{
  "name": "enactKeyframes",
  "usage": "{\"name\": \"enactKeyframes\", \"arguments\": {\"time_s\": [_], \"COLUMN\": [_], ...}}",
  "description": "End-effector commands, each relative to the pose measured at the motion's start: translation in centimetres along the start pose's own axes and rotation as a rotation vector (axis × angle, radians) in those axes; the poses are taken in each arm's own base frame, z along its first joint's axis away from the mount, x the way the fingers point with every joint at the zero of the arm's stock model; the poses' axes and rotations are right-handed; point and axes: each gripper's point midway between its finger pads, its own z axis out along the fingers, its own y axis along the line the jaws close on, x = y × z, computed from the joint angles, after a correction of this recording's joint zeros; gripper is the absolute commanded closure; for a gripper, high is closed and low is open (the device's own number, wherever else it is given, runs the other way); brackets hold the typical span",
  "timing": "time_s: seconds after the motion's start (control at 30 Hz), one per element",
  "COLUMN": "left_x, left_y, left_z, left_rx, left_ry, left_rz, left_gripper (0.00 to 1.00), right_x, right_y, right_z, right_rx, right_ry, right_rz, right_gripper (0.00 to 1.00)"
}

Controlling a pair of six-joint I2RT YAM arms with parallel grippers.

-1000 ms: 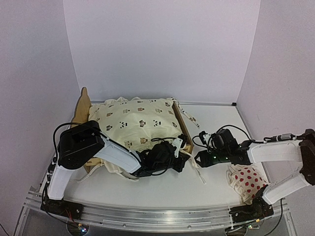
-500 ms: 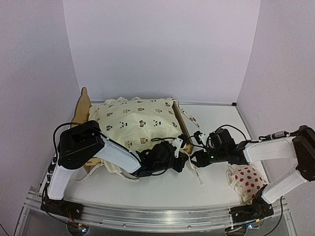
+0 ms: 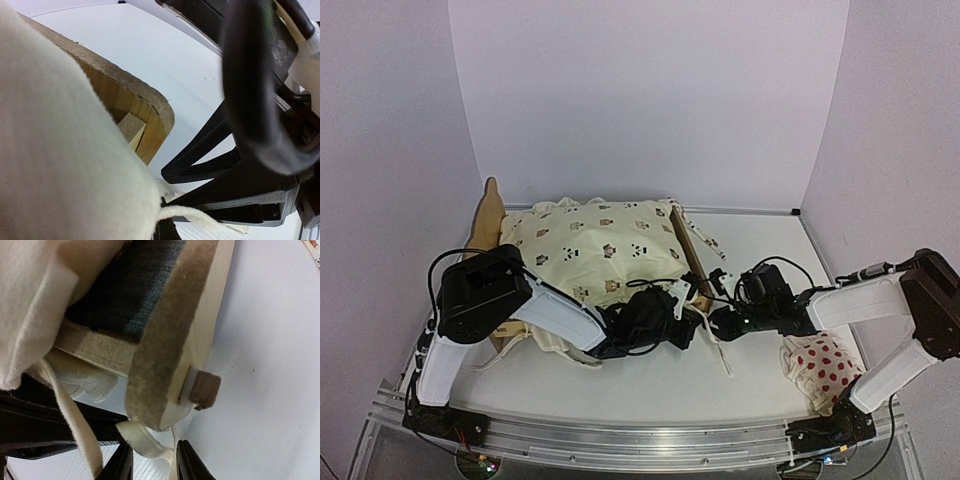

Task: Set up the pet bed

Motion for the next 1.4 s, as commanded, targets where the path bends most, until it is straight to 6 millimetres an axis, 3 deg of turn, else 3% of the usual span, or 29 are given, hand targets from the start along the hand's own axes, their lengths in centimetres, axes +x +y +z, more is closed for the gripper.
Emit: {"name": "enactKeyframes", "arguments": {"time_s": [0.0,0.27,0.7,1.07,1.37], "left_x": [-1.7,-1.7,-2.6,-0.8,1.2], "left_y": [-0.8,-0.6,-0.6,-2.0,-3.4], "left_z": [0.1,-0.4,-4.5,-6.6,-6.7], "left_rx": [0.032,0.023,0.013,0.038,0.096], "left_ry": [-0.027,-0.022,-0.015,0.028,0.057], "left_rz": [-0.004,-0.004,-0.074,-0.116,-0.102], "left_gripper": [1.00,0.99,0.67,0.48,0.38], "right_x": [-1.8,-2.1,-2.5,-5.9,-6.5], "right_y": [0.5,1.3,-0.1,4.0,4.7], "right_z": [0.2,0.5,-2.1,-4.6,-4.5], "right_rx": [-0.024,-0.066,0.064,0.011,0.033], "right_ry": [-0.065,-0.057,-0.061,-0.128,-0.123], "right_rz": [-0.018,-0.004,0.173,0.151,0.154], "right_gripper": [0.72,1.00,1.00,1.00,1.00]}}
